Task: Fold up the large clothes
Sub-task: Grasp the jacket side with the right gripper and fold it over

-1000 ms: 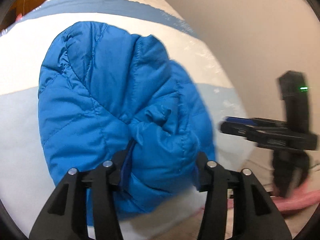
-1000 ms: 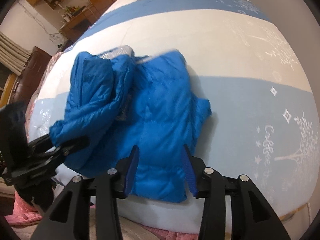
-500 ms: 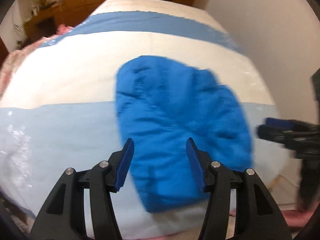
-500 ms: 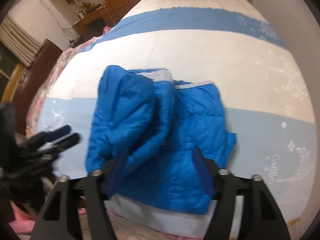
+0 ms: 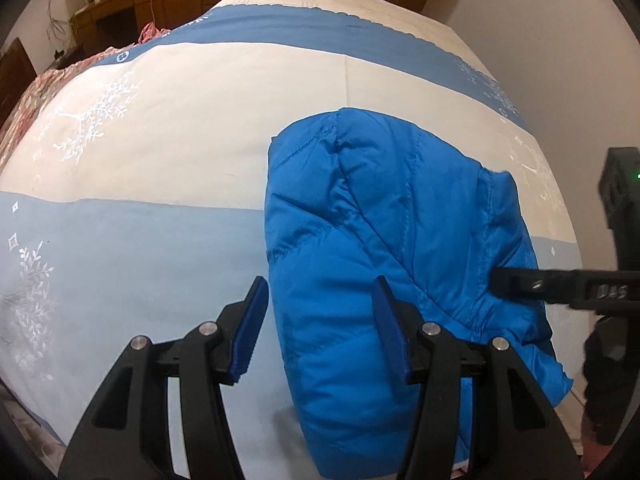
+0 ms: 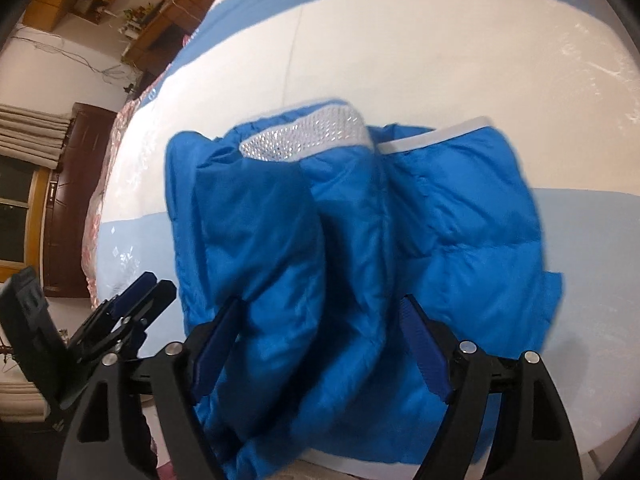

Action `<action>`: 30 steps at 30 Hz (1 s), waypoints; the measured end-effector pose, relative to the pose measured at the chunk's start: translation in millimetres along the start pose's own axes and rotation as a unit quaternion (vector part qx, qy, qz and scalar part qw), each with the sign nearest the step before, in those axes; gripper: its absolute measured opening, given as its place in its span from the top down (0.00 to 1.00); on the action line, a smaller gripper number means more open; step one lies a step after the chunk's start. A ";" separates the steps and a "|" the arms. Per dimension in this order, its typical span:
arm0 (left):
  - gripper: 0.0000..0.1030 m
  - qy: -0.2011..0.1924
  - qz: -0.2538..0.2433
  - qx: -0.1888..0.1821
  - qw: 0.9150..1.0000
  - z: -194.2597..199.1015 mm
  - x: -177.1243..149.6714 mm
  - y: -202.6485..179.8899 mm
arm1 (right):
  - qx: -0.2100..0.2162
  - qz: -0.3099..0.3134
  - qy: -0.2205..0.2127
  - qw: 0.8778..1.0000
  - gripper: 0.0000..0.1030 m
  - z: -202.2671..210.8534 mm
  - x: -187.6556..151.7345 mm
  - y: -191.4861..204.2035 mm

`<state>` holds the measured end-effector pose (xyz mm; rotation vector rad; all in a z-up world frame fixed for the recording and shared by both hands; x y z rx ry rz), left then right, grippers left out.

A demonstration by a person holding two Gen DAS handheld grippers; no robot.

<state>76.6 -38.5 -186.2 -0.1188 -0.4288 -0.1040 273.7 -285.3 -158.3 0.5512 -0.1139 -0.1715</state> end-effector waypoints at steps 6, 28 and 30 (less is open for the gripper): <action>0.49 -0.006 -0.005 0.013 1.000 0.0 8.0 2.3 | 0.003 0.020 -0.003 1.000 0.61 -16.4 3.4 9.1; 0.47 -0.042 -0.052 -0.018 0.998 41.9 7.0 -49.9 | 0.019 0.117 -0.120 0.986 0.88 99.3 -21.2 31.5; 0.47 -0.042 -0.057 -0.018 0.997 42.5 4.5 -55.8 | 0.021 0.111 -0.121 0.986 0.88 101.4 -21.8 25.0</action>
Point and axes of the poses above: each gripper's, at about its wrist camera, not at the fingertips, and z roughly against the way its jaws point, y to its left, x to its top, the point moved 10 cm from there along -z, roughly the way its jaws point, and after that the axes turned 6 degrees about x, right-handed, at the moved point
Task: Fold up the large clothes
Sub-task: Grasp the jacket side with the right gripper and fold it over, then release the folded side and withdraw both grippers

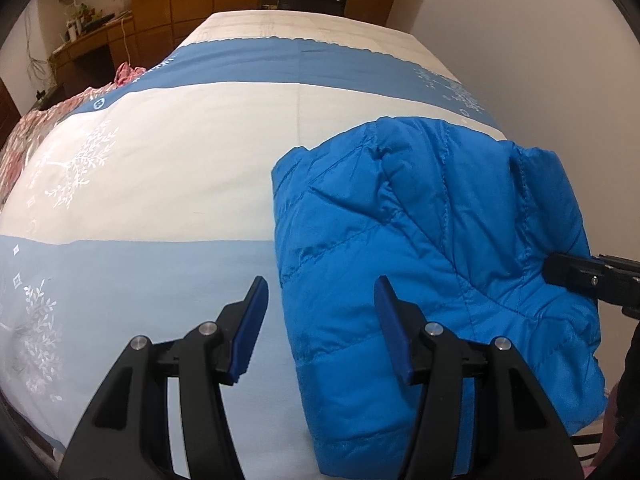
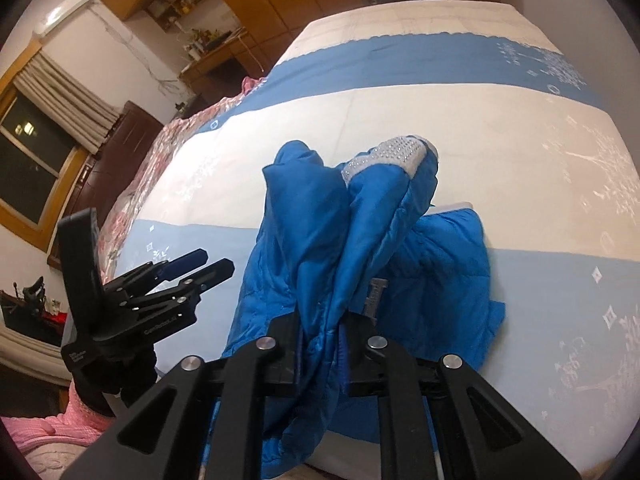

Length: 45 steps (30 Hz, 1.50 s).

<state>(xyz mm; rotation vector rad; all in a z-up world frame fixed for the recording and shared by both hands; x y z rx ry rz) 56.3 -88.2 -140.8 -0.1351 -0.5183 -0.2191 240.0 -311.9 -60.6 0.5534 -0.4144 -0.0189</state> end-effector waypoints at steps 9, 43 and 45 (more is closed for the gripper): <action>0.47 0.017 -0.019 0.001 1.000 -5.9 -17.9 -24.1 | -0.007 -0.040 0.005 0.999 0.88 6.1 -20.7 -47.1; 0.54 0.063 0.003 -0.057 0.996 12.9 -69.9 -42.6 | -0.033 0.078 0.037 0.996 0.72 -4.9 -52.0 -15.3; 0.54 0.067 -0.008 -0.071 0.995 16.5 -78.0 -51.4 | -0.039 0.089 0.066 0.993 0.76 -20.7 -63.5 -15.9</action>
Point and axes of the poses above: each gripper's, at about its wrist camera, not at the fingertips, and z roughly against the way its jaws point, y to its left, x to its top, the point moved 10 cm from there along -z, roughly the way its jaws point, and after that the axes turned 6 degrees about x, right-handed, at the moved point
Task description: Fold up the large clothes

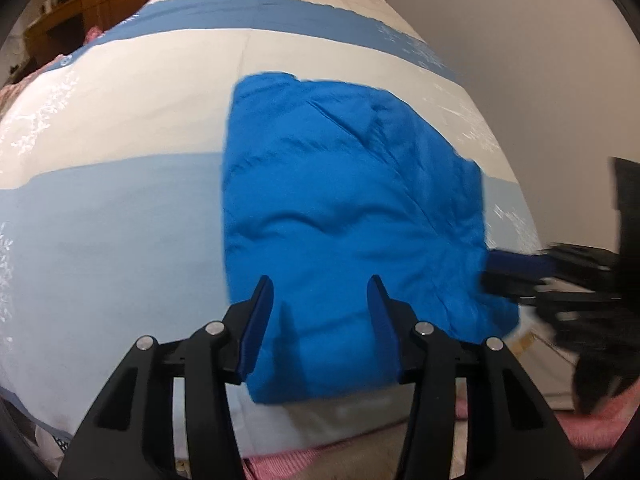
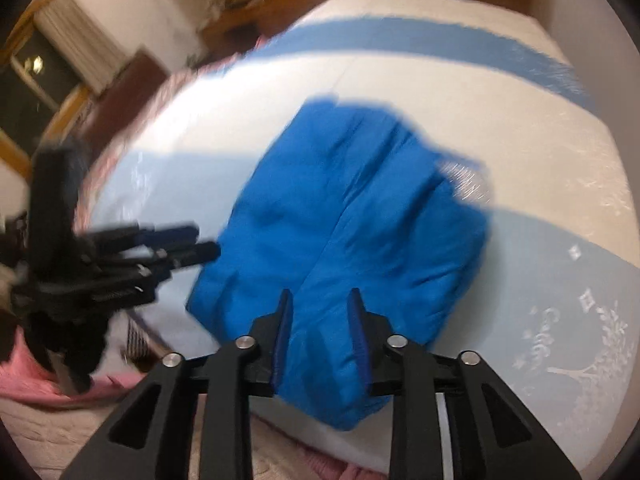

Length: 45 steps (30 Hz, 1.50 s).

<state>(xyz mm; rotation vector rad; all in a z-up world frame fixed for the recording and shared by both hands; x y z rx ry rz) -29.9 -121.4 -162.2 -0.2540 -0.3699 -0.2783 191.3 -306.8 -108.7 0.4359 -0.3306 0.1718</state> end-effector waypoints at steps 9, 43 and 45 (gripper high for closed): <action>0.55 0.038 0.007 -0.024 0.999 -36.3 -25.1 -8.4 | 0.000 -0.031 0.069 0.997 0.94 -48.5 -43.1 -31.9; 0.55 0.067 0.002 -0.032 0.997 -124.3 105.6 -4.5 | 0.010 -0.099 0.034 0.994 0.96 -75.0 34.3 -126.5; 0.55 0.067 -0.003 -0.023 0.997 -121.5 105.0 -7.4 | 0.014 -0.107 0.034 0.994 0.96 -74.9 34.9 -129.3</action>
Point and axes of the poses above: each gripper's, at about its wrist camera, not at the fingertips, and z roughly against the way its jaws point, y to its left, x to its top, the point moved 10 cm from there along -z, roughly the way its jaws point, and after that the axes turned 6 degrees about x, right-handed, at the moved point
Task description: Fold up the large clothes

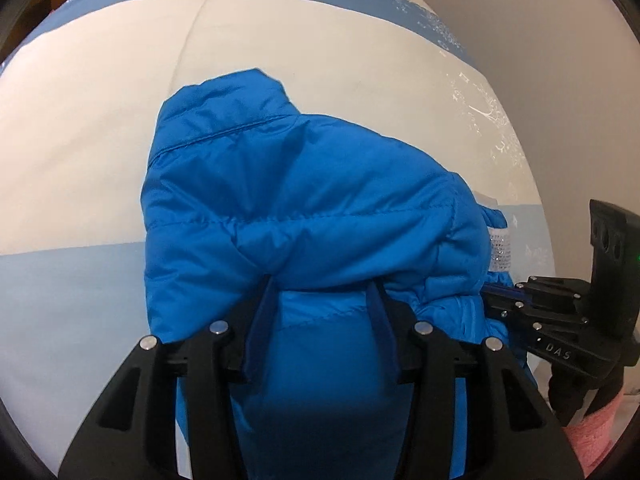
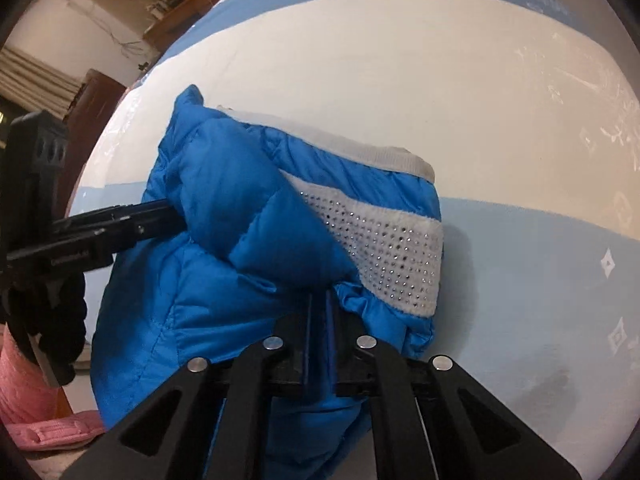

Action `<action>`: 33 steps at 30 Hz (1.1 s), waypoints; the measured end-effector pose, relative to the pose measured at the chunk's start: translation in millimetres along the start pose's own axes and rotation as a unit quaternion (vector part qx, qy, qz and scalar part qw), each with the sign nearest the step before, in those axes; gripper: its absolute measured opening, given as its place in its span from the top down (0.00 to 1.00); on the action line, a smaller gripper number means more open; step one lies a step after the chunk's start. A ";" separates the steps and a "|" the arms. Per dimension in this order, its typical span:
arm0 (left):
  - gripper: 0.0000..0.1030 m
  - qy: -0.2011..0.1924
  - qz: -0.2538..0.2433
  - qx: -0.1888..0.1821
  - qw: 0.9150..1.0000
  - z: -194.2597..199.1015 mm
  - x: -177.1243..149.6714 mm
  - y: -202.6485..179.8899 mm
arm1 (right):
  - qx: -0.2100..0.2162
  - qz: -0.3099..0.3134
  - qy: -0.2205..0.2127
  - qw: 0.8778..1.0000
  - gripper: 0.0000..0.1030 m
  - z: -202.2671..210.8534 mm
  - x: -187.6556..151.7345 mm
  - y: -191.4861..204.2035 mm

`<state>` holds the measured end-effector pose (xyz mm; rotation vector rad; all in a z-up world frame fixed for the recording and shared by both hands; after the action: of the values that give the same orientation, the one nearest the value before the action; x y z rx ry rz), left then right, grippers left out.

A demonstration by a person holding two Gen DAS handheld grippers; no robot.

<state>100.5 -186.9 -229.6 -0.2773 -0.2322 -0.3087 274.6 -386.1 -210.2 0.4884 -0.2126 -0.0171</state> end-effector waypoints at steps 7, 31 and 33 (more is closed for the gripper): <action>0.56 -0.051 -0.022 0.005 0.998 57.7 -24.1 -2.6 | 0.008 0.033 -0.045 0.998 0.77 55.9 -10.0 22.0; 0.30 -0.109 -0.019 0.053 0.992 104.0 -59.7 34.1 | 0.023 0.027 -0.104 0.994 0.36 99.4 -31.6 17.8; 0.28 -0.105 -0.021 0.054 0.993 104.7 -61.7 36.7 | 0.035 0.017 -0.110 0.993 0.29 104.5 -33.5 12.7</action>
<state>36.3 -105.3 -156.5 -0.1977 -0.4613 -0.3067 219.8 -421.1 -120.9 0.5538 -0.4387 -0.0307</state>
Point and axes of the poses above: each gripper's, at about its wrist camera, not at the fingertips, and z roughly against the way its jaws point, y to its left, x to its top, the point moved 10 cm from there along -z, roughly the way its jaws point, and after that the axes turned 6 degrees about x, right-handed, at the moved point
